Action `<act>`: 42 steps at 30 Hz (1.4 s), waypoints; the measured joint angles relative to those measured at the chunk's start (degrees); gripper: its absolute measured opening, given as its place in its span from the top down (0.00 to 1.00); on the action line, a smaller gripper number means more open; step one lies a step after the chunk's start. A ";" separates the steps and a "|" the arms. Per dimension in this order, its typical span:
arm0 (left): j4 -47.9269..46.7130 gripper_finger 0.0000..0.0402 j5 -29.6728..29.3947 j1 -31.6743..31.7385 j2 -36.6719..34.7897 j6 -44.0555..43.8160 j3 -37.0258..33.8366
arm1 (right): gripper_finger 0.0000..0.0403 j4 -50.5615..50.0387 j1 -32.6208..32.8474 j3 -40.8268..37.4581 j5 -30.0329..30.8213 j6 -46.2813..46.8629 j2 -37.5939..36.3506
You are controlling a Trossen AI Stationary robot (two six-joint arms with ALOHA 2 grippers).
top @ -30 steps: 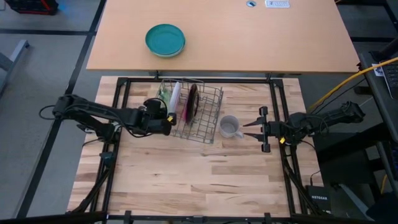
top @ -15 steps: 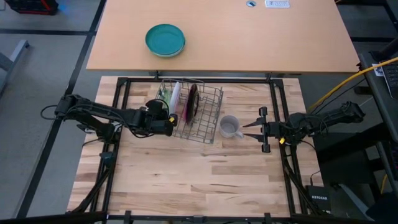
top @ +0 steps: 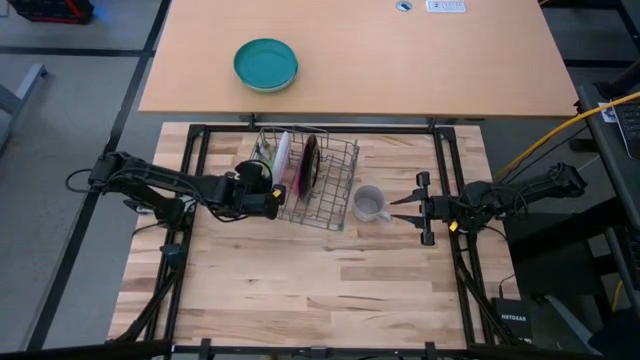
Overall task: Sort dishes
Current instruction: Put the green plate in the dish rack, then return to Home Position
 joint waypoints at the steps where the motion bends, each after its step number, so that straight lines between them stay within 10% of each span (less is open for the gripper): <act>1: -0.05 0.83 0.08 0.00 -0.01 0.00 0.00 | 0.66 -0.01 -0.01 0.00 0.00 0.00 0.00; 30: -0.72 0.72 0.34 6.58 -8.18 12.47 -0.01 | 0.66 0.00 0.00 0.00 0.00 1.58 -0.02; 42: -2.24 0.72 5.12 -1.43 -26.96 40.13 4.61 | 0.66 5.39 0.00 0.04 -5.49 -1.85 -7.72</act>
